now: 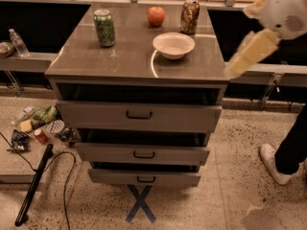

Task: Move paper bowl near green can

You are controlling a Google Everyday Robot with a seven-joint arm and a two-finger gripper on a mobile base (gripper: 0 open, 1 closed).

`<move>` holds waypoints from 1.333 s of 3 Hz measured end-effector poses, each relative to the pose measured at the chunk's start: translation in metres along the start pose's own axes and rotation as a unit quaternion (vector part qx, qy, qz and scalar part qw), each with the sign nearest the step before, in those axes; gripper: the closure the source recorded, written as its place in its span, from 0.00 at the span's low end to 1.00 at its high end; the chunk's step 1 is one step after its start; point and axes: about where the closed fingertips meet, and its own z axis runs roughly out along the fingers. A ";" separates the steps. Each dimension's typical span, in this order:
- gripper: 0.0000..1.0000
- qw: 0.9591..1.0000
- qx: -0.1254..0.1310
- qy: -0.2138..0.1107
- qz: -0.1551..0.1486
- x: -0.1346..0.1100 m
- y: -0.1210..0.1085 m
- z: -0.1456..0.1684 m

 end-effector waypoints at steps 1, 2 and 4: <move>0.00 0.998 0.007 -0.066 0.009 -0.028 -0.030 0.037; 0.00 0.994 0.015 -0.103 0.030 -0.052 -0.054 0.097; 0.00 0.993 0.033 -0.108 0.031 -0.051 -0.062 0.120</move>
Offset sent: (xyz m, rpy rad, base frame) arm 0.1424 0.0929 -0.0501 0.2736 -0.0848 -0.0242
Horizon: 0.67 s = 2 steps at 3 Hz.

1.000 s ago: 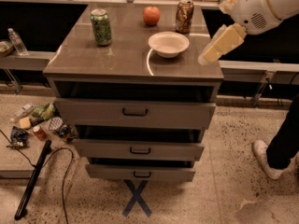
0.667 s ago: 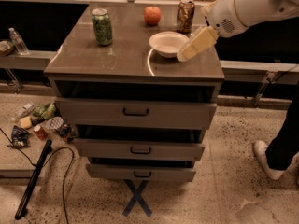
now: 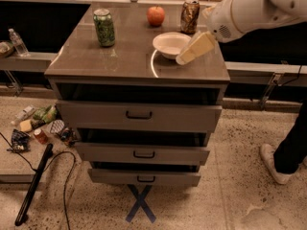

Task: Move paper bowl near green can

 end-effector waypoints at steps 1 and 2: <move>0.00 1.000 0.030 -0.005 -0.006 0.009 -0.022 0.043; 0.07 0.999 0.049 -0.001 -0.023 0.013 -0.040 0.083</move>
Offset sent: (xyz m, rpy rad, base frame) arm 0.1208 0.0321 -0.0689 -0.0683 -0.1487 -0.0631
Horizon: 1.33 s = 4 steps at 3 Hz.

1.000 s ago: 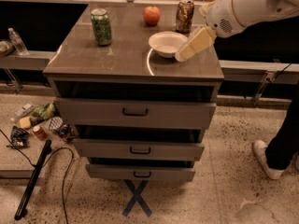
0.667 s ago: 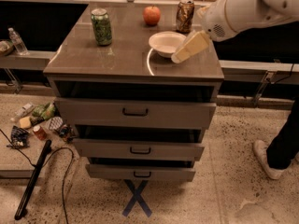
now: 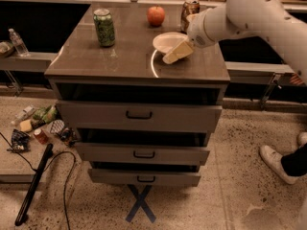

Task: Move paper bowl near green can

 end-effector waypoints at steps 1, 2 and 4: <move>0.26 0.999 0.025 0.021 -0.005 0.013 -0.014 0.028; 0.49 0.998 0.034 0.044 -0.017 0.027 -0.018 0.048; 1.00 0.996 0.010 0.043 -0.081 -0.001 -0.013 0.071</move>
Offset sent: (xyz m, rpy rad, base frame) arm 0.0612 -0.0086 -0.0582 -0.1564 -0.0305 -0.0957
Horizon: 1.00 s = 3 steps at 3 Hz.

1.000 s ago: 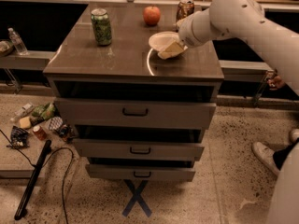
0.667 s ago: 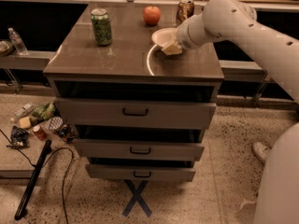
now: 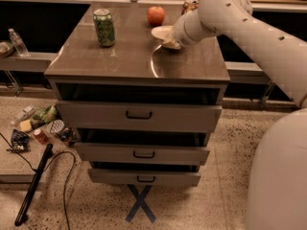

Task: Move paper bowl near green can

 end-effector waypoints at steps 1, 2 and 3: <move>1.00 0.998 -0.018 -0.019 -0.053 -0.033 0.010 0.001; 1.00 0.993 -0.049 -0.047 -0.096 -0.067 0.034 0.006; 0.97 0.985 -0.087 -0.082 -0.126 -0.099 0.065 0.013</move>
Offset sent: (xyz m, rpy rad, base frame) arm -0.0438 0.1099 0.0288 -0.0684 -0.0672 0.3625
